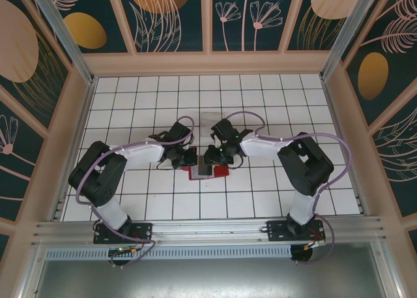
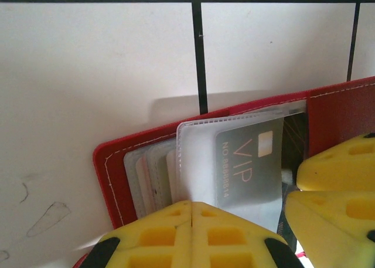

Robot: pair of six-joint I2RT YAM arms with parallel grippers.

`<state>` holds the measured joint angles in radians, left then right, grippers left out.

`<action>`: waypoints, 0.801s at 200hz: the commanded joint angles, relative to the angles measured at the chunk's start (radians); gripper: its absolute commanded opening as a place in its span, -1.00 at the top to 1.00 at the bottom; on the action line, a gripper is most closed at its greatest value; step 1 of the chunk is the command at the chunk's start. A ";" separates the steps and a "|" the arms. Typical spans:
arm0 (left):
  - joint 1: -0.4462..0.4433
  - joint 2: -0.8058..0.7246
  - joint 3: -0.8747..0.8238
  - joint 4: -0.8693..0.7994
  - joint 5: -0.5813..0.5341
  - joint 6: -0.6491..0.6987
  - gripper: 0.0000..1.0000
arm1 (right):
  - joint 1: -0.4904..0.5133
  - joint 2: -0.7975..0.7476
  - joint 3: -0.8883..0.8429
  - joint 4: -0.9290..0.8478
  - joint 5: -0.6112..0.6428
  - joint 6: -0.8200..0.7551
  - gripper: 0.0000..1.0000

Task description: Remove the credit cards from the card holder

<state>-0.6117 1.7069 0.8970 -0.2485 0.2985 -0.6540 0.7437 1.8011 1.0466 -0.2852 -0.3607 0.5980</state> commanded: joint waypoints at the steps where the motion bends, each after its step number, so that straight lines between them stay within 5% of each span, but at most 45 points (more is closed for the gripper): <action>1: -0.002 0.055 -0.010 -0.089 -0.081 0.027 0.99 | -0.012 -0.043 -0.028 0.015 0.001 -0.004 0.37; 160: -0.004 0.065 -0.013 -0.109 -0.084 0.025 1.00 | -0.039 -0.004 -0.114 0.155 -0.084 0.014 0.37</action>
<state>-0.6117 1.7161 0.9096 -0.2619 0.2977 -0.6468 0.7120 1.7702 0.9520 -0.1734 -0.4206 0.6048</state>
